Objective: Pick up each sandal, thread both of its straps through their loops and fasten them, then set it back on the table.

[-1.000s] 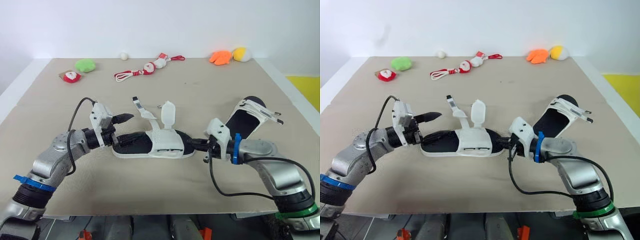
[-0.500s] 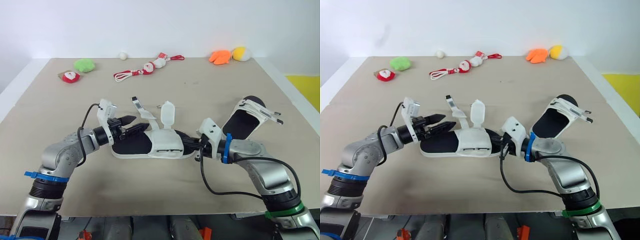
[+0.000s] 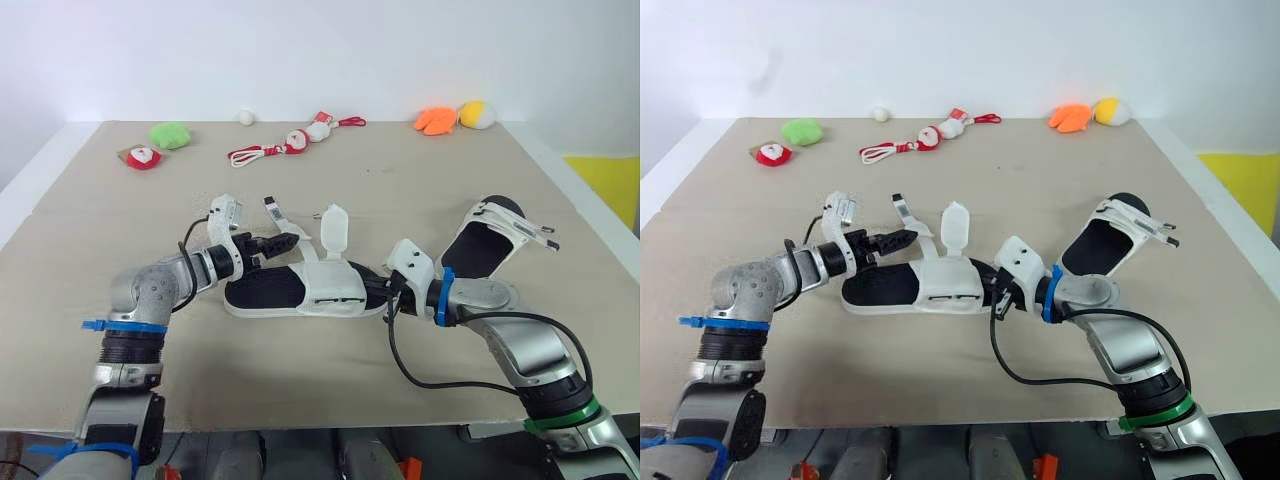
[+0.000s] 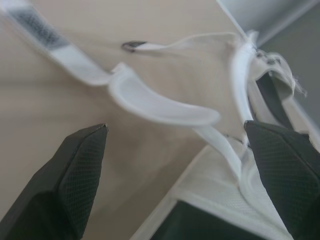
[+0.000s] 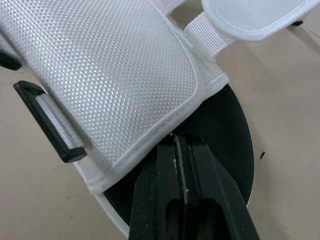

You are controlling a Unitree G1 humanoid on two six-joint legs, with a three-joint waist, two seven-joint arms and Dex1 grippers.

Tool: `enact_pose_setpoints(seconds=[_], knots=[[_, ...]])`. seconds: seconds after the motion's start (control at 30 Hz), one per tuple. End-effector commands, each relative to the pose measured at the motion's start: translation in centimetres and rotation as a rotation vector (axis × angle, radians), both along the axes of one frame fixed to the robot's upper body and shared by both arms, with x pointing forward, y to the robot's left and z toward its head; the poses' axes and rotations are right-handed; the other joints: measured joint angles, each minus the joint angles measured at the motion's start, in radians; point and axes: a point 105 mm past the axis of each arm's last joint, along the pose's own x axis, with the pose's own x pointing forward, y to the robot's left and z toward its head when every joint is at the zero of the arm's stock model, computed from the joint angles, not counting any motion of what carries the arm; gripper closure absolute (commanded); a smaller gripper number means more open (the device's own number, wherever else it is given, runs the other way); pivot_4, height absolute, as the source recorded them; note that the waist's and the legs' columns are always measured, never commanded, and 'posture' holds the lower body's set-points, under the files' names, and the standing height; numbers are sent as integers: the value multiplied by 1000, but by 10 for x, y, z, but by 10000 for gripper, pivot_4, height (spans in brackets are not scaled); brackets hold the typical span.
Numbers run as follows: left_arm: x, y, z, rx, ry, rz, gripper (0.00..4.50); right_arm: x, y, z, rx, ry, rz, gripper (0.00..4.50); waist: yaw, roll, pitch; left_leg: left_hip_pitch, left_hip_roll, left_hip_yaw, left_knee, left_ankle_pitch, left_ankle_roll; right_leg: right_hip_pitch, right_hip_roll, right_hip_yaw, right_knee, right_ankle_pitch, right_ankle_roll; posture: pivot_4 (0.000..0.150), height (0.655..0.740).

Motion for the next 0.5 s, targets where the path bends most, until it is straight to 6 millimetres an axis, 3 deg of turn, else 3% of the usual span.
enact_pose_setpoints(seconds=[0.03, 0.3, 0.5], knots=[[8, -3, 20, -141, 45, -4, 0, 0, -1, -12, -23, 40, -21, 44674, -1, -1, 0, 0, 0, 0, 0, 0, 0, 0, 0, 0, 0, 0, 0, 1500, 7400], [31, -11, 24, -281, 149, 20, 0, -1, 3, -13, -26, 45, -18, 44674, -13, -2, -1, 0, 0, 0, -2, 0, 0, -1, 0, 0, -1, 1, 1, 1500, 7400], [35, -16, 12, -297, 222, 25, 0, 0, 3, -11, -30, 39, -18, 44674, -25, -2, -1, -1, 0, 0, -3, -1, -2, -1, -1, 0, -3, 0, 1, 1500, 7400]])
